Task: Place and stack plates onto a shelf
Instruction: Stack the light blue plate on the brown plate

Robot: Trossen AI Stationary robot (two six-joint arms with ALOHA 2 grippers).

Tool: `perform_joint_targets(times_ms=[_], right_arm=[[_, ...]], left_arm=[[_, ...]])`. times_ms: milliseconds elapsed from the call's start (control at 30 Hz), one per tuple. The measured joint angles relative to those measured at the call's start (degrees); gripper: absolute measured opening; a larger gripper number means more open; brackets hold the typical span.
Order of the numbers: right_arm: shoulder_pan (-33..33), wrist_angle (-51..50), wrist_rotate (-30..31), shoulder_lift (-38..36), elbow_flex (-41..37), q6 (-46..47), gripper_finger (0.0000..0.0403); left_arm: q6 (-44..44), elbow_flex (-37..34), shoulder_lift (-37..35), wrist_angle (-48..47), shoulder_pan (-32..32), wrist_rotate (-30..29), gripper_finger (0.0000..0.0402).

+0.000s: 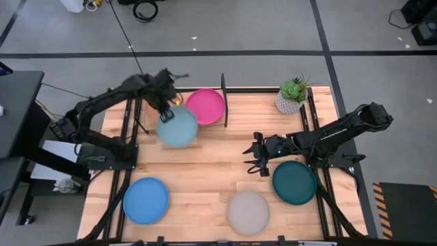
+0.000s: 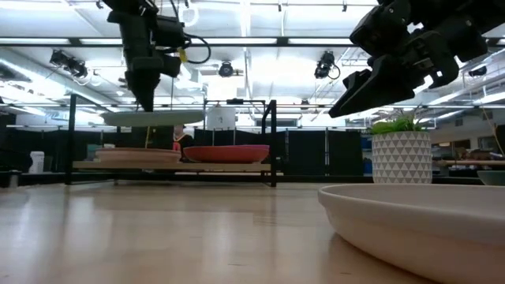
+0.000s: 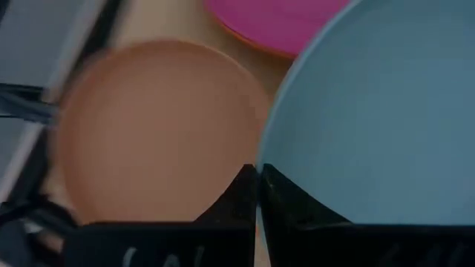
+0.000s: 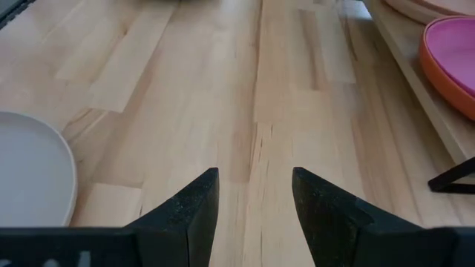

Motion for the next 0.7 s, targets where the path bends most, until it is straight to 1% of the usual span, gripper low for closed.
perform_joint_targets(times_ms=[133,300,533,633,700], right_arm=[[0.0,0.43,-0.01,0.0,0.0,0.21,0.0178],[0.0,0.65,-0.01,0.0,0.0,0.64,0.0178],[0.0,1.82,-0.03,0.0,-0.01,0.71,0.0178],[0.0,1.87,-0.03,0.0,0.0,0.71,0.0178],[0.0,1.87,-0.03,0.0,-0.01,0.71,0.0178]], left_arm=[[4.03,1.9,0.07,-0.49,6.58,0.22,0.001],[7.03,0.9,1.91,-0.4,14.34,-0.23,0.001],[7.5,0.91,4.9,6.05,21.24,-0.27,0.001],[6.64,0.91,6.59,6.72,23.34,-0.88,0.0011],[6.65,0.91,7.48,6.74,23.84,-2.38,0.0012]])
